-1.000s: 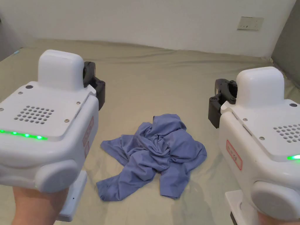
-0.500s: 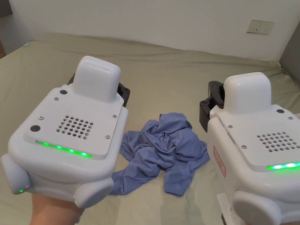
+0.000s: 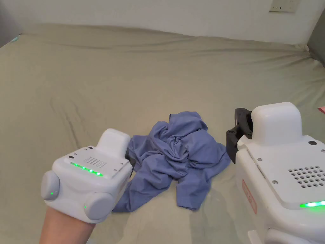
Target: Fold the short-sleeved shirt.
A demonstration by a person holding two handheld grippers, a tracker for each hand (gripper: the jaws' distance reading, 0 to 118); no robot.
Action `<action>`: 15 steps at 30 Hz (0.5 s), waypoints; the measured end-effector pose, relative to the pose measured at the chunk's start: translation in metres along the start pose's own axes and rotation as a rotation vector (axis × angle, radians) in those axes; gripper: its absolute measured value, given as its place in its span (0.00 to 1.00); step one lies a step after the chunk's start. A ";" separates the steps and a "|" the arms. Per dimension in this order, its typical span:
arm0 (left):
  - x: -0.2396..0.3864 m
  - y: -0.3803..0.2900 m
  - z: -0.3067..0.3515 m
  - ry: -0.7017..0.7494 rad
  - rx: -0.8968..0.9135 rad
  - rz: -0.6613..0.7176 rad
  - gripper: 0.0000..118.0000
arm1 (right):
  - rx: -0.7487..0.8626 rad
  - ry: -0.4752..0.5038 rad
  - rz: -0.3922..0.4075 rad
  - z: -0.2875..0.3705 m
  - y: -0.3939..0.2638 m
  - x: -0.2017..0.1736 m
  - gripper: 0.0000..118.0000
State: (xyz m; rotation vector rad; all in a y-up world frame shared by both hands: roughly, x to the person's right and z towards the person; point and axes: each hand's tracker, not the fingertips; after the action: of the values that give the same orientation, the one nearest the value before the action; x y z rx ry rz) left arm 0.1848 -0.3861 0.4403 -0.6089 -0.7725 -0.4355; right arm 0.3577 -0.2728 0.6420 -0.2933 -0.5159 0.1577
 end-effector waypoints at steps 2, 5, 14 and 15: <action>0.001 -0.022 -0.032 -0.031 -0.107 -0.013 0.15 | -0.043 -0.013 -0.007 -0.007 -0.013 0.009 0.02; 0.003 -0.050 -0.070 -0.065 -0.223 0.003 0.94 | -0.099 -0.036 -0.023 -0.017 -0.030 0.023 0.02; 0.015 -0.060 -0.111 -0.076 -0.268 0.009 0.50 | -0.222 -0.074 -0.012 -0.036 -0.066 0.043 0.02; 0.018 -0.059 -0.107 -0.075 -0.254 -0.024 0.42 | -0.233 -0.072 -0.012 -0.040 -0.068 0.043 0.02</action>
State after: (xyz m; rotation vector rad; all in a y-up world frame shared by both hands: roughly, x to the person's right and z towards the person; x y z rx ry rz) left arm 0.2181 -0.5023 0.4139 -0.8577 -0.8021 -0.5401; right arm 0.4198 -0.3372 0.6505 -0.5129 -0.6082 0.0968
